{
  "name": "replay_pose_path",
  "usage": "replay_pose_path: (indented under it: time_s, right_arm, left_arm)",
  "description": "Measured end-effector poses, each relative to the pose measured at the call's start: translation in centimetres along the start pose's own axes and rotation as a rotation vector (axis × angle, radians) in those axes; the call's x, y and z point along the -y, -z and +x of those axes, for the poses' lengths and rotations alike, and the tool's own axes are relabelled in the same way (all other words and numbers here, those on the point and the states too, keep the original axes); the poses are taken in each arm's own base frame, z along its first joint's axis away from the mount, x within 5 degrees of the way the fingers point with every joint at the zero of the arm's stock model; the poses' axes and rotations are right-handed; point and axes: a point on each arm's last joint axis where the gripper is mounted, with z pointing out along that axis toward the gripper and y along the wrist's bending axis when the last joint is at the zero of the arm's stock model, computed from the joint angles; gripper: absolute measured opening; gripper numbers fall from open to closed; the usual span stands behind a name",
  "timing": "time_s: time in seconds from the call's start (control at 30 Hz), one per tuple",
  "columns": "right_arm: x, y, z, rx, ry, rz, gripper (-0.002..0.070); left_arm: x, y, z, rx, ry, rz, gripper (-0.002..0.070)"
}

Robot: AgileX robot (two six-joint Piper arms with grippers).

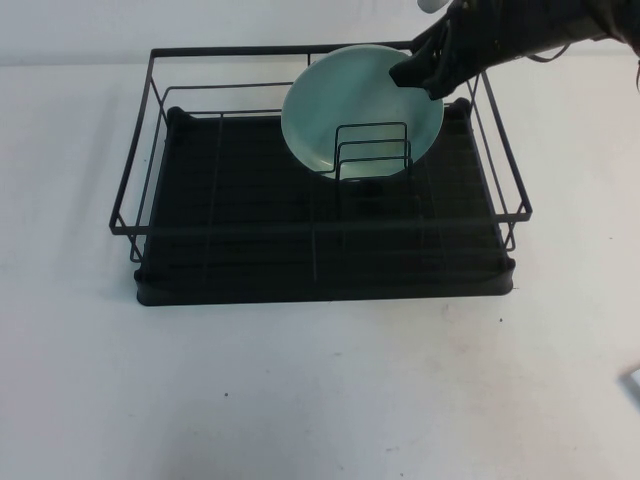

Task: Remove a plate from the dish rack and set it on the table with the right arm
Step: Grasp the plate from the shelf

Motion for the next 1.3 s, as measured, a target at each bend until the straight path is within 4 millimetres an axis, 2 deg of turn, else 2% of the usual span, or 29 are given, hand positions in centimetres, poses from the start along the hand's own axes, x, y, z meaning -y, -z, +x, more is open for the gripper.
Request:
replay_pose_path:
  time_s: [0.33, 0.57, 0.67, 1.3]
  right_arm:
    - [0.4, -0.6, 0.4, 0.010, -0.012, 0.024, 0.0339]
    - [0.3, -0.6, 0.3, 0.014, 0.000, 0.022, 0.0238]
    - [0.3, -0.6, 0.3, 0.014, 0.004, 0.023, 0.0216]
    - [0.7, -1.7, 1.3, 0.005, -0.009, 0.036, 0.0216]
  left_arm:
    - [0.0, 0.0, 0.0, 0.000, 0.000, 0.000, -0.0004]
    - [0.0, 0.0, 0.0, 0.000, 0.000, 0.000, -0.0004]
    - [0.0, 0.0, 0.0, 0.000, 0.000, 0.000, -0.0004]
    - [0.0, 0.0, 0.0, 0.000, 0.000, 0.000, -0.0004]
